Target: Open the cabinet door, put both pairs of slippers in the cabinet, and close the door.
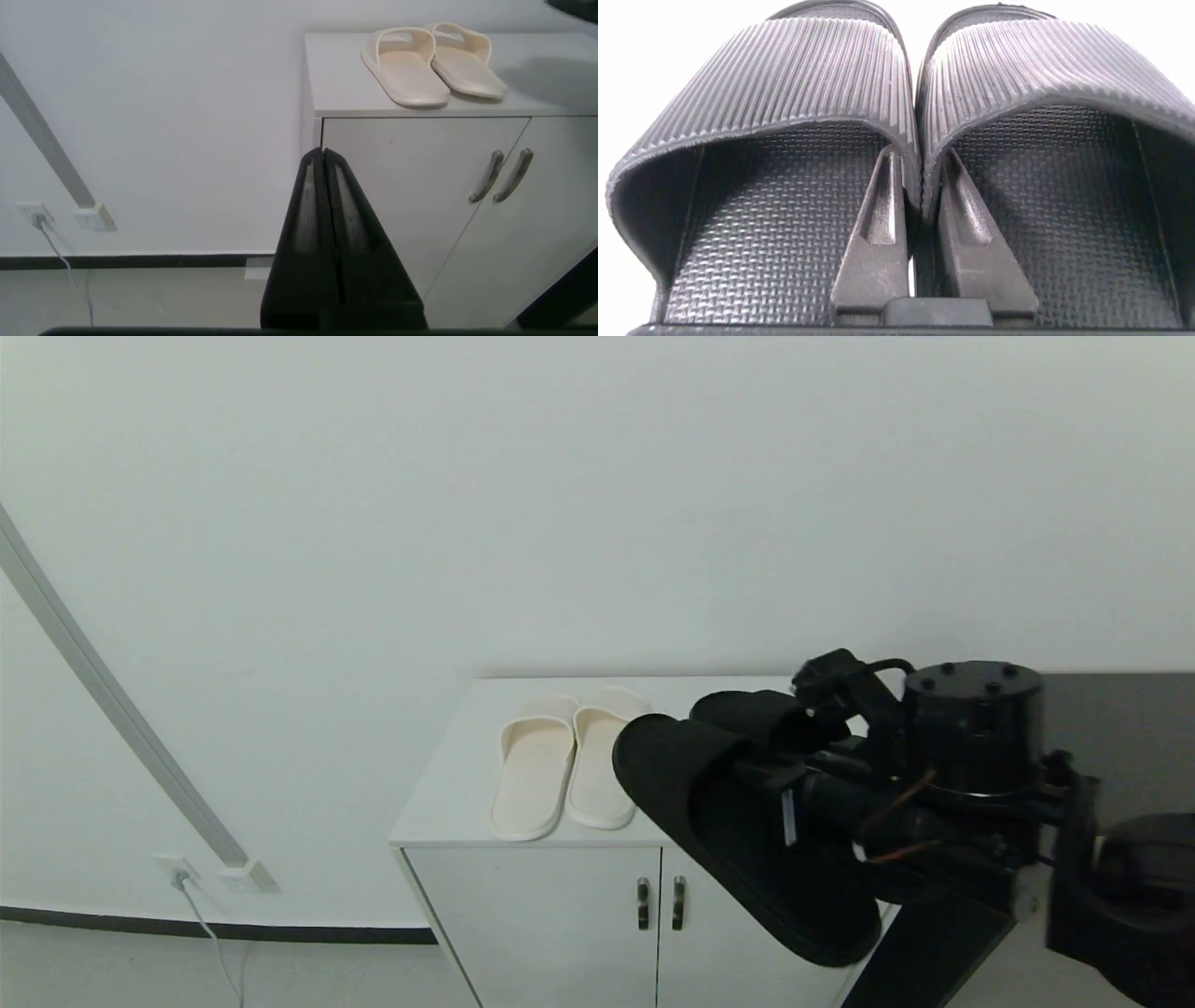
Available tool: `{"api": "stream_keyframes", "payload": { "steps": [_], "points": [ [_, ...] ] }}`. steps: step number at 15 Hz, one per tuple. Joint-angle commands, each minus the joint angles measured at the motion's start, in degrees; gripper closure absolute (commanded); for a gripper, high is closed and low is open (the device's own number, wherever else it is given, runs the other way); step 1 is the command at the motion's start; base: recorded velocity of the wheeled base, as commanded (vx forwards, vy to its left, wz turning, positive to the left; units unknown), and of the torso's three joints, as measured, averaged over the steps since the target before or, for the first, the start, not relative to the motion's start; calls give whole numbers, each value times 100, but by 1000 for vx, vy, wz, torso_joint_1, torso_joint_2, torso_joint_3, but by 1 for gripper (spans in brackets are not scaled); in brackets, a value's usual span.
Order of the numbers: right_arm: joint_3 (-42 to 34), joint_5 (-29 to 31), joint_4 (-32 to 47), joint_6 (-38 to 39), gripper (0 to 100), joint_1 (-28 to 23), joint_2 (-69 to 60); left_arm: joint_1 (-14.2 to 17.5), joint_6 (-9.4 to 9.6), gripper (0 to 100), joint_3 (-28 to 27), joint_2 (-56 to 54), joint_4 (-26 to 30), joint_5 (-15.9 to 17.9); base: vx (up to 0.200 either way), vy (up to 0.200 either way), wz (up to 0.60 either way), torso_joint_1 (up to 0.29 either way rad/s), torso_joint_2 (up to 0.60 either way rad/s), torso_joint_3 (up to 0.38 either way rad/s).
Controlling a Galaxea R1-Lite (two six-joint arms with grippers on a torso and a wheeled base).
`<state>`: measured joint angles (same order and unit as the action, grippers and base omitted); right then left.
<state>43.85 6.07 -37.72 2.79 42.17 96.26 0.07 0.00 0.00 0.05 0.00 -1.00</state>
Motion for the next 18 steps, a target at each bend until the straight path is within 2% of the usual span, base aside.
{"api": "stream_keyframes", "payload": {
  "steps": [1,4,7,12,18],
  "points": [
    [-948,-994,124,-51,100,72,-1338,1,0,100,0,4,0,-6,0,0,0,0,0,0],
    [-1159,-1495,291,-51,100,90,-1461,1,0,100,0,4,0,3,0,0,0,0,0,0],
    [-1230,-1504,291,-42,100,125,-1364,1,0,100,0,4,0,3,0,0,0,0,0,0],
    [-1370,-1486,247,-130,100,125,-1302,1,0,100,0,4,0,3,-200,0,0,7,2,2],
    [-1449,-1504,239,-147,100,125,-1329,1,0,100,0,4,0,-6,0,0,0,0,0,0]
  ]
}}
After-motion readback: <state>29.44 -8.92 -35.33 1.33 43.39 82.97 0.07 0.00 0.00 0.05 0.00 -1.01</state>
